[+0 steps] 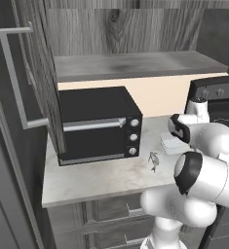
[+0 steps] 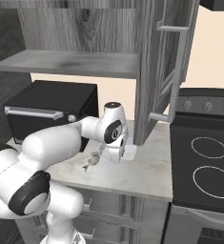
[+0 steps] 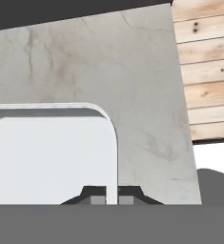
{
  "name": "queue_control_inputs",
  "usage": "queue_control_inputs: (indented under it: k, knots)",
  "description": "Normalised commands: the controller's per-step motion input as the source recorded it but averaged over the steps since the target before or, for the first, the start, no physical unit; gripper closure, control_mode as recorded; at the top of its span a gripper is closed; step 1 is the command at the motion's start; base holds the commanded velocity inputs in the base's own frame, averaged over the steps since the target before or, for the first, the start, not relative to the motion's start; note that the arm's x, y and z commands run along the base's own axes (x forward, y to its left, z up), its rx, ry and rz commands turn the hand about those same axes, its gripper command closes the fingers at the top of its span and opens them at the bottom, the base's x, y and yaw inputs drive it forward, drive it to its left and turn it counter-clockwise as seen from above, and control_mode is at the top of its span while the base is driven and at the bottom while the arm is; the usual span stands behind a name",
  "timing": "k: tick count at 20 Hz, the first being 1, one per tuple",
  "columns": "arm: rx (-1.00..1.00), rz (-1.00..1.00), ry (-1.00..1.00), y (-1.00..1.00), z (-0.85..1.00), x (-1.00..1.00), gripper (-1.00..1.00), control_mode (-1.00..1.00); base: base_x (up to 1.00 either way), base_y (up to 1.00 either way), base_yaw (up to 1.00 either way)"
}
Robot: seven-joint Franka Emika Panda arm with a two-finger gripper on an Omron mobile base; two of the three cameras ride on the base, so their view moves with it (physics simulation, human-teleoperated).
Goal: Retrieve the tupperware from the cabinet, then place the raw meat into the tupperware to avoid contamination.
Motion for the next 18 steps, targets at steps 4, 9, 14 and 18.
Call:
queue_control_inputs:
  k: [4, 9, 14, 18]
  knots:
    - [0.00, 0.00, 0.08, 0.00, -0.28, 0.01, 1.00, -1.00, 0.00, 0.00, 0.00]
    - [0.06, 0.00, 0.00, 0.00, -0.24, 0.00, 1.00, -1.00, 0.00, 0.00, 0.00]
    - [0.04, 0.00, -0.02, 0.00, -0.26, 0.00, 1.00, -1.00, 0.00, 0.00, 0.00]
    - [0.01, 0.00, -0.02, 0.00, -0.25, 0.00, 1.00, -1.00, 0.00, 0.00, 0.00]
